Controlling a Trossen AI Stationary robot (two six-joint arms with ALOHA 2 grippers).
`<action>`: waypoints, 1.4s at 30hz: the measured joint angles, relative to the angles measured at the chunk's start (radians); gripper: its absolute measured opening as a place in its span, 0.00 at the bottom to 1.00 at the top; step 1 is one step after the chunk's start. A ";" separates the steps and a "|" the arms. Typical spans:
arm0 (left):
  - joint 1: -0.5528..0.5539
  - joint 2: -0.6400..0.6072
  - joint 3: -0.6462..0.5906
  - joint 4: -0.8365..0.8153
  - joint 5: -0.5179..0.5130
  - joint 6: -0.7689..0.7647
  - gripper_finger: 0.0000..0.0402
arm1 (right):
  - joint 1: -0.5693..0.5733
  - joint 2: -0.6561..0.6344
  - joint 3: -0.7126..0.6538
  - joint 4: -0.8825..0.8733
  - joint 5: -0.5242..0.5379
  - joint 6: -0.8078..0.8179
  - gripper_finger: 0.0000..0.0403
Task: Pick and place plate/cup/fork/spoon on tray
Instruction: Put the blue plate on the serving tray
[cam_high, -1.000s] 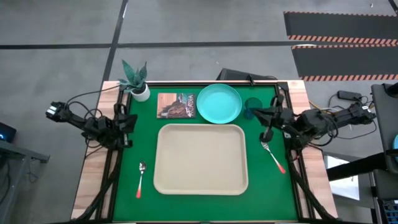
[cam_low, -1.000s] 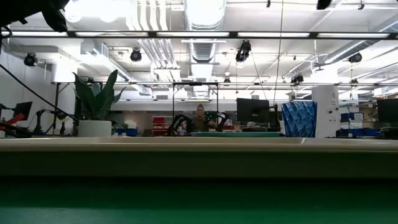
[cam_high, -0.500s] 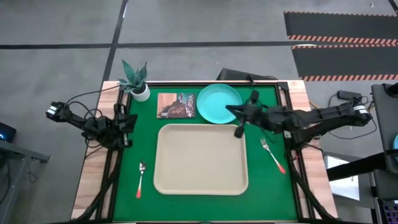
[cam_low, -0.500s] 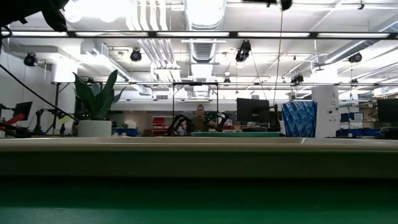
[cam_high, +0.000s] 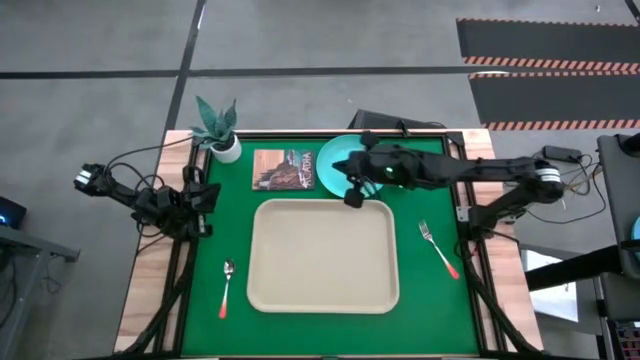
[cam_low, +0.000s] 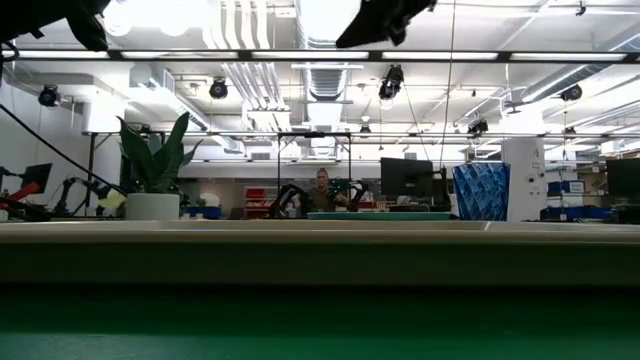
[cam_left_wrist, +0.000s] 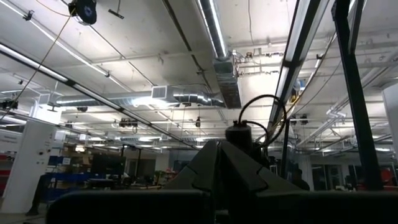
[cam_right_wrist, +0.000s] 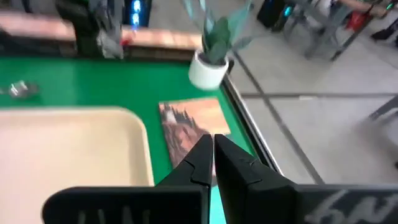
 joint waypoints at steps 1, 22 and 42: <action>0.000 -0.001 0.000 -0.001 0.000 0.000 0.01 | -0.008 0.027 0.023 -0.032 -0.014 -0.005 0.02; 0.000 0.000 0.000 -0.001 -0.002 0.000 0.01 | -0.132 0.399 0.203 -0.343 -0.294 -0.144 0.02; 0.000 0.000 -0.001 -0.001 -0.001 0.000 0.01 | -0.138 0.510 0.203 -0.266 -0.076 -0.097 0.16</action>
